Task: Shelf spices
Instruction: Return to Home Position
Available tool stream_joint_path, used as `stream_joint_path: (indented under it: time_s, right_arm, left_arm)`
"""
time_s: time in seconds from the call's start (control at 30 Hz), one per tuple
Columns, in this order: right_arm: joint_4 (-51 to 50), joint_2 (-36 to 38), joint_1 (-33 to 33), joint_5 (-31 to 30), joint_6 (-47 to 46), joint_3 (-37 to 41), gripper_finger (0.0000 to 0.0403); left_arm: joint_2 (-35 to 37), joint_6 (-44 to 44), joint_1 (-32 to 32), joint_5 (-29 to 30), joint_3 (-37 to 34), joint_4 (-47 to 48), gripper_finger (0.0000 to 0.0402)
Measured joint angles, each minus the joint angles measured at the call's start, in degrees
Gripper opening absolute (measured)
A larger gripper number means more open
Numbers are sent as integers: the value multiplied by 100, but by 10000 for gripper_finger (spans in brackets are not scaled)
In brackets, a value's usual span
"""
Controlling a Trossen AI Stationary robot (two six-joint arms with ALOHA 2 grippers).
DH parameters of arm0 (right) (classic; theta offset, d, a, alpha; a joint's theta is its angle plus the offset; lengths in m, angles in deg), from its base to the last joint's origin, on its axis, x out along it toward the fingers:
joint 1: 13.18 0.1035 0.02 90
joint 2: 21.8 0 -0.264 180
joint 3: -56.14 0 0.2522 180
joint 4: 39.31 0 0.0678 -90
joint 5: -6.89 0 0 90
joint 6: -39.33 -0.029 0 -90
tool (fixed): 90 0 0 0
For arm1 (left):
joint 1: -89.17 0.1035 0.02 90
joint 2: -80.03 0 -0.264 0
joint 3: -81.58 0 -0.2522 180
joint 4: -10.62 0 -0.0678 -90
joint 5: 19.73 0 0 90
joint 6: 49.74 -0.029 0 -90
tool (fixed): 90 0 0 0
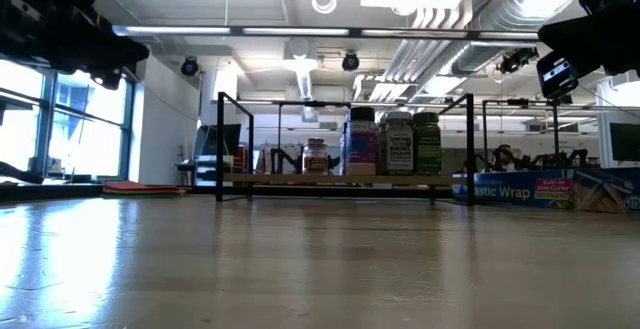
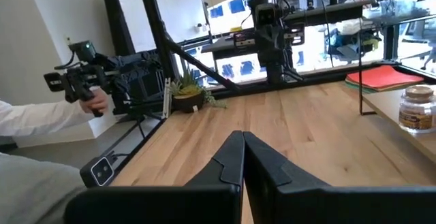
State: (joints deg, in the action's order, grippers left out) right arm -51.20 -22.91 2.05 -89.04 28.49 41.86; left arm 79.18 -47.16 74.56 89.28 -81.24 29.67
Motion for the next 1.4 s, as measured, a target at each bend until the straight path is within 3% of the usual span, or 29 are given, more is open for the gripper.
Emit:
stream_joint_path:
  time_s: [0.23, 0.67, 0.93, 1.07, 1.4]
  right_arm:
    - [-4, -50, -1, -1, 871, 0, 0]
    - [-2, 14, -15, 10, 434, 0, 0]
    - [-65, 110, -1150, 464, 71, 0, 0]
    - [-80, 111, -1578, 507, 579, 0, 0]
    - [-76, 111, -1750, 494, 679, 0, 0]
  left_arm:
    - [-182, 53, 2, -41, -2, 5, 0]
    - [-187, 78, 2, -40, -2, 8, 1]
    - [-187, 76, 2, -38, -2, 6, 1]
    - [-187, 74, 2, -40, -2, 6, 1]
    - [-187, 76, 2, -40, -2, 6, 1]
